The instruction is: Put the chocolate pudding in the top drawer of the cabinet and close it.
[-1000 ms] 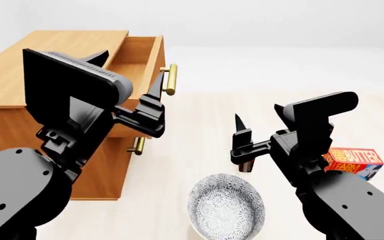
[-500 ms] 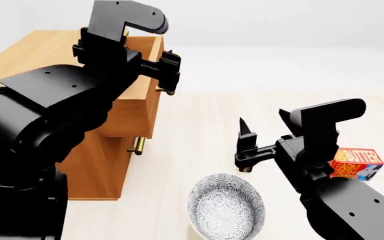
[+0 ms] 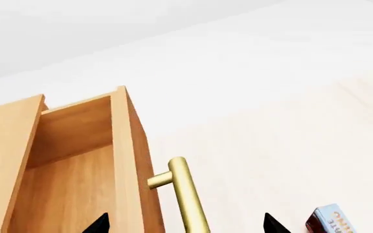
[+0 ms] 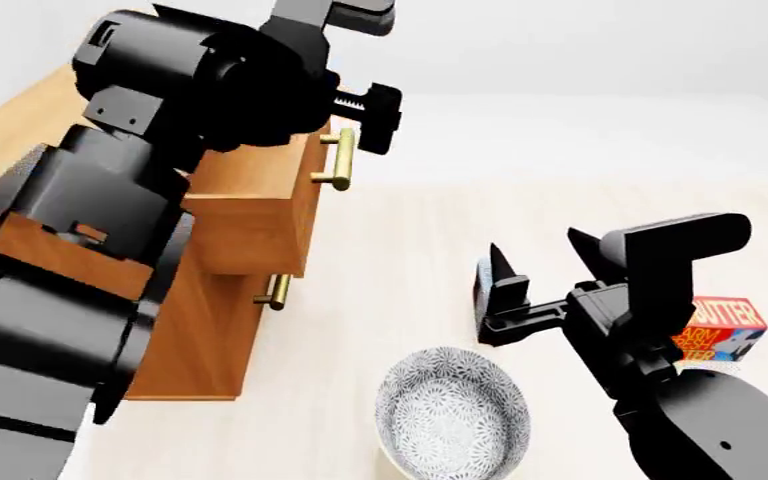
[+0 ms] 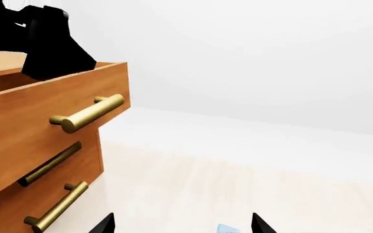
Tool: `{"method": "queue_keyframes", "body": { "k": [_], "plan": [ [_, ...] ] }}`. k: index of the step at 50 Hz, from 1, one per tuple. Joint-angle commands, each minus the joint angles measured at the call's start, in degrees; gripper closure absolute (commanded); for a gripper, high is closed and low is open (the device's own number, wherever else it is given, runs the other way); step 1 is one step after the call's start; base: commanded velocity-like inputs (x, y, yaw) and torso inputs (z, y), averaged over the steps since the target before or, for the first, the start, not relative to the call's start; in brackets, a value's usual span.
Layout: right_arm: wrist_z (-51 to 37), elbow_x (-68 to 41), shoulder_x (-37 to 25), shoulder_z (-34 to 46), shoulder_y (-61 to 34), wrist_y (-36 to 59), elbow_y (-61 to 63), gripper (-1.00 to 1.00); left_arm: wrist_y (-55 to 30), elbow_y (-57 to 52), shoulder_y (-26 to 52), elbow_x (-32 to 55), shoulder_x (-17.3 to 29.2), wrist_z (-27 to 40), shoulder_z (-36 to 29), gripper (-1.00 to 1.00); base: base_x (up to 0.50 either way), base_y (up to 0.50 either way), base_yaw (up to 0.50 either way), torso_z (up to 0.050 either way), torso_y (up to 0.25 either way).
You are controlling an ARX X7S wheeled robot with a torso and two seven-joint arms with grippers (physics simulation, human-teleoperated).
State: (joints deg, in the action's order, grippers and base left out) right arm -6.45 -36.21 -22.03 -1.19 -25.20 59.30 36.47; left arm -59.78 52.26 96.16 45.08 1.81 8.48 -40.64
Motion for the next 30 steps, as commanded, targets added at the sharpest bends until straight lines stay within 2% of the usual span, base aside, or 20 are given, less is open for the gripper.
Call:
{"method": "queue_keyframes", "body": {
  "k": [1,7,14,30],
  "plan": [
    [1.21,0.42,-0.96,-0.77,1.21,-2.5,-1.45,-1.0,7.81,19.7,9.65,29.89,-1.8,2.96,-28.71,-1.0,0.0,0.0,0.0,0.0,0.0],
    [2.14,0.76,-1.26,-1.19,1.93,-4.21,-3.18,-1.0,9.57,21.17,10.71,43.23,-1.8,5.67,-38.92,-1.0,0.0,0.0,0.0,0.0,0.0],
    [2.52,1.19,-1.31,-1.3,2.36,-5.54,-4.51,-1.0,11.55,20.4,11.34,52.72,-1.8,6.66,-46.79,-1.0,0.0,0.0,0.0,0.0,0.0],
    [2.66,1.51,-1.52,-1.04,3.57,-6.95,-4.9,-1.0,9.95,21.69,11.2,65.29,-1.8,5.41,-53.77,-1.0,0.0,0.0,0.0,0.0,0.0]
  ]
}}
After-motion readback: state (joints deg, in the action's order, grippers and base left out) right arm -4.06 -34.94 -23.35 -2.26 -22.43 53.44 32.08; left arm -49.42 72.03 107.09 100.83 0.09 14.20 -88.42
